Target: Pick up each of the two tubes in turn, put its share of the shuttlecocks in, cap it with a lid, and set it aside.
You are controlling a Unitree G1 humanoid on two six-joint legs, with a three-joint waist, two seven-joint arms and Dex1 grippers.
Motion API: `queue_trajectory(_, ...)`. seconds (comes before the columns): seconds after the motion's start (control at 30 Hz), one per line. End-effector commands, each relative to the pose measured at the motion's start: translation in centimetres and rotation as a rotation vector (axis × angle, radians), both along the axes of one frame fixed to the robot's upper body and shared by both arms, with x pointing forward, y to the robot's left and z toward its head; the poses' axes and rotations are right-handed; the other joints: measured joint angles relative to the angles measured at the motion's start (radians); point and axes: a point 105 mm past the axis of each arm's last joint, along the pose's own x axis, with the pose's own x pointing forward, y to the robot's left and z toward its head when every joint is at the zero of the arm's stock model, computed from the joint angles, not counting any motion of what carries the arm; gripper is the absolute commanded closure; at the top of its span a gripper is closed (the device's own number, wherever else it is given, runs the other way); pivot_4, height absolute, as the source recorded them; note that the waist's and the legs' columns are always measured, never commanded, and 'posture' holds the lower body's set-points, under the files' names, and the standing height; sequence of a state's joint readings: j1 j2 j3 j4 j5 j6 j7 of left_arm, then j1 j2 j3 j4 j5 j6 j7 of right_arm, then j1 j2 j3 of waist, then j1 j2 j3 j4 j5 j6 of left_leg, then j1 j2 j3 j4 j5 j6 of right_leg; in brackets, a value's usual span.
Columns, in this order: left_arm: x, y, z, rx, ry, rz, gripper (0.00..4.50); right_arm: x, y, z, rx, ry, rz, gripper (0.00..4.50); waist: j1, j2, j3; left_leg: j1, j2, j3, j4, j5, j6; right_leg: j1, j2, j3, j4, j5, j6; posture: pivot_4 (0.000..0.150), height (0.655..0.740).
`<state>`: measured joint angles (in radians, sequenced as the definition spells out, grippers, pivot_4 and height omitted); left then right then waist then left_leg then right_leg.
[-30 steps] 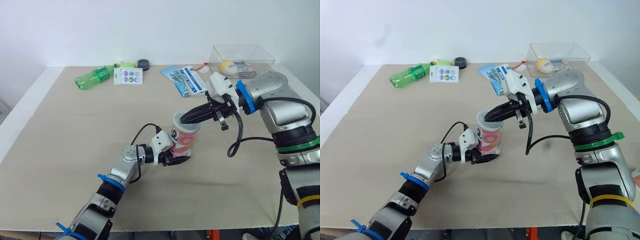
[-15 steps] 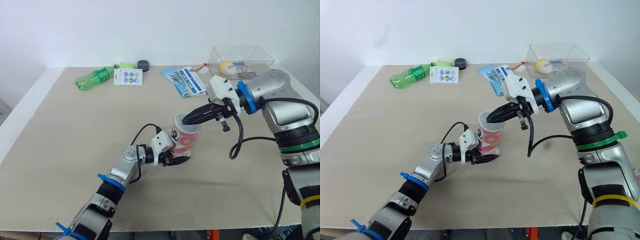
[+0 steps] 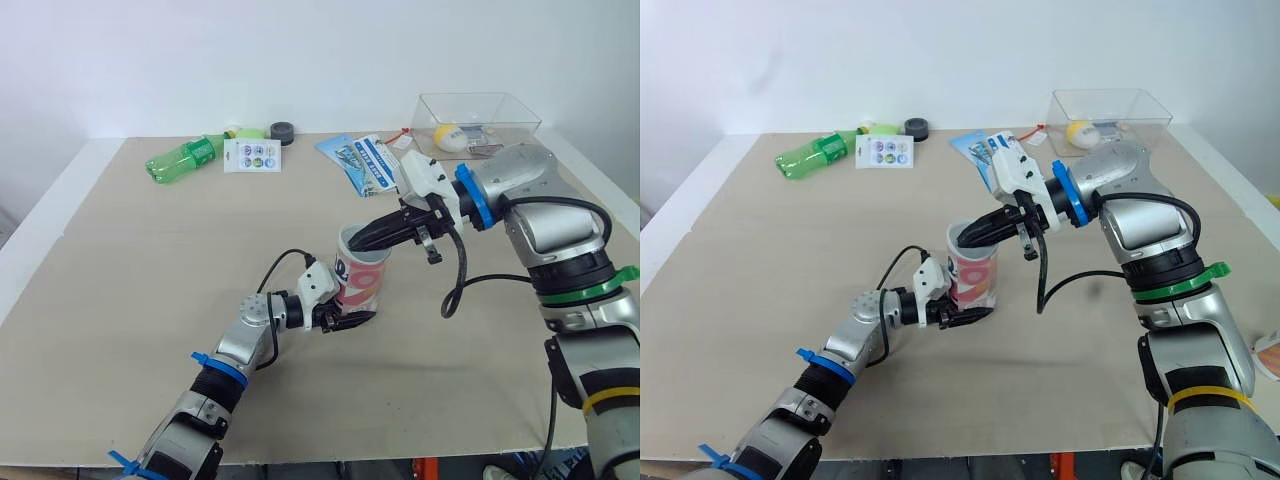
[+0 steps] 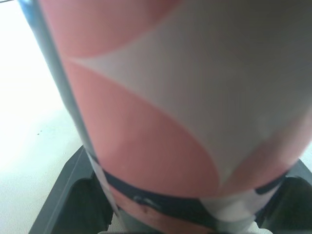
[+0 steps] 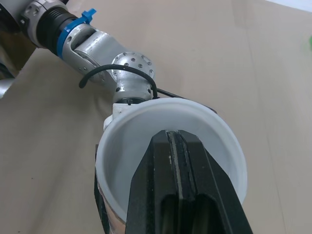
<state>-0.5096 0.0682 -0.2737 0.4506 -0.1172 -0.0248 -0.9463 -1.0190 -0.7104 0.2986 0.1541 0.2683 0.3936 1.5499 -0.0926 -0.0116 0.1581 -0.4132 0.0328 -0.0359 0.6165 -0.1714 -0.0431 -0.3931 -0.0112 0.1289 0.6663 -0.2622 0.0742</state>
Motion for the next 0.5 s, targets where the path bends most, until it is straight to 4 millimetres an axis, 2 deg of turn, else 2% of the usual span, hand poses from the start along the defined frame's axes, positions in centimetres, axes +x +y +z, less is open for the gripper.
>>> queue_trajectory(0.03, -0.8, 0.3, -2.7, 0.073, 0.073, -0.007, 1.53, 0.3, 0.8, -3.0, -0.116, 0.056, -0.005, 4.43, -0.005, -0.001, -0.002, 0.006, 0.000, 0.000, 0.000, -0.001, -0.001, 0.005, 0.000, 0.000, 0.000, -0.002, -0.003, 0.150, 0.7400)
queue_trajectory(0.27, -0.8, 0.1, -2.5, 0.069, 0.062, -0.011, 1.53, 0.5, 0.6, -4.7, -0.228, 0.050, -0.001, 4.43, -0.011, -0.003, -0.014, 0.008, 0.000, 0.000, -0.001, -0.002, -0.002, 0.007, 0.000, 0.000, 0.000, -0.003, -0.004, 0.150, 0.7400)
queue_trajectory(0.5, -0.8, 0.0, -2.4, 0.067, 0.056, -0.013, 1.53, 0.3, 2.0, -5.0, -0.234, 0.045, 0.054, 4.43, -0.013, -0.004, -0.018, 0.013, 0.001, 0.000, -0.001, -0.003, -0.003, 0.006, 0.000, 0.000, 0.000, -0.003, -0.005, 0.150, 0.7400)
